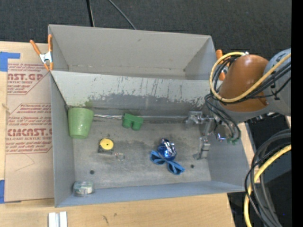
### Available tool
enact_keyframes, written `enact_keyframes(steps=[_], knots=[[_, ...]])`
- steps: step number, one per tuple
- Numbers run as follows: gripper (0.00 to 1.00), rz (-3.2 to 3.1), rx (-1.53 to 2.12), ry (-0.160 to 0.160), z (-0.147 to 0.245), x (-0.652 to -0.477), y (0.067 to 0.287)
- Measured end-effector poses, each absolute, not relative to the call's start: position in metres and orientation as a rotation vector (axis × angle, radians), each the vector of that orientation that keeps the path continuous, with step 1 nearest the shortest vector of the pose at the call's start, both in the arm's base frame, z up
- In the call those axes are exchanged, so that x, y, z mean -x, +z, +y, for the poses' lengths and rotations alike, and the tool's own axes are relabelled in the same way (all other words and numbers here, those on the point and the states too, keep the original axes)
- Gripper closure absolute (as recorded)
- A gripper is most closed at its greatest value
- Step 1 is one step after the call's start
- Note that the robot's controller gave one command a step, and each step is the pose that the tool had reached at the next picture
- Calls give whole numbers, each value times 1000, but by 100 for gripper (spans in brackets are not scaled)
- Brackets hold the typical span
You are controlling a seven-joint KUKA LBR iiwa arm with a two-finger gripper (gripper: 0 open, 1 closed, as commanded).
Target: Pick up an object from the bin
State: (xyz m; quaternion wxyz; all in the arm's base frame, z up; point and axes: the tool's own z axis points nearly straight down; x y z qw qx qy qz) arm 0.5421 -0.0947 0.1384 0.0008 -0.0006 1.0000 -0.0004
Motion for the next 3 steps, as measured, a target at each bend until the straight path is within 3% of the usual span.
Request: enact_keyframes(steps=[1, 2, 3], knots=[[0, 3125, 351, 4, -36, -535, 68], [100, 3124, 348, 1, -37, -535, 70], [100, 3101, 425, -5, -63, -554, 213]])
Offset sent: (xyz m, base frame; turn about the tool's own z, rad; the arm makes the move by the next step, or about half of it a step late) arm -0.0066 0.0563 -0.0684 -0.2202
